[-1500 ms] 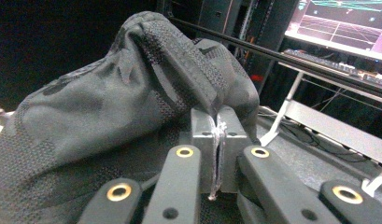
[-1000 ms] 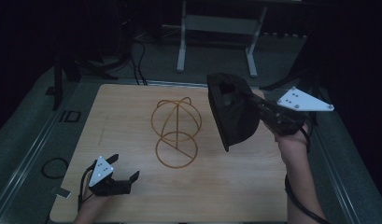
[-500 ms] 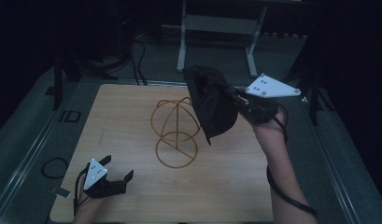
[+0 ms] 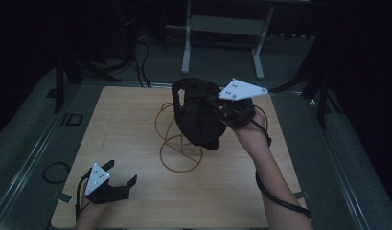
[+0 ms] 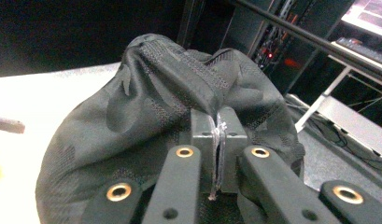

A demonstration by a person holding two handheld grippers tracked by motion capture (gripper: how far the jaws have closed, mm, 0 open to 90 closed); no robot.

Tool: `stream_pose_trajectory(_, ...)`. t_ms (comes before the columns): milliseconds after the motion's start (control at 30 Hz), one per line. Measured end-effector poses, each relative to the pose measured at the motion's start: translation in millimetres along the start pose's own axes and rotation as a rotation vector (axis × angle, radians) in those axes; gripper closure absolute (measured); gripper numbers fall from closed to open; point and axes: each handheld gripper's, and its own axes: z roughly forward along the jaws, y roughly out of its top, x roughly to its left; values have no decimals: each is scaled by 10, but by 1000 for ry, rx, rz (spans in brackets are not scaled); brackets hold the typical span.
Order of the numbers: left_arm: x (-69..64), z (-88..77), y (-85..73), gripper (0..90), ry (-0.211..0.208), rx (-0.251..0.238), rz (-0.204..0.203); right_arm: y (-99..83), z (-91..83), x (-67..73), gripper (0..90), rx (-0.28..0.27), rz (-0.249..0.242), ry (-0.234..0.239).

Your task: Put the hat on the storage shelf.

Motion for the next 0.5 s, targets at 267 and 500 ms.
stream_pose_trajectory(267,-8,13,-11,25,-10,3,0,-84,214,70,884,56,-4,28)
stream_pose_trajectory(500,-13,18,-17,25,-13,2,-2,-159,324,88,883,84,8,70)
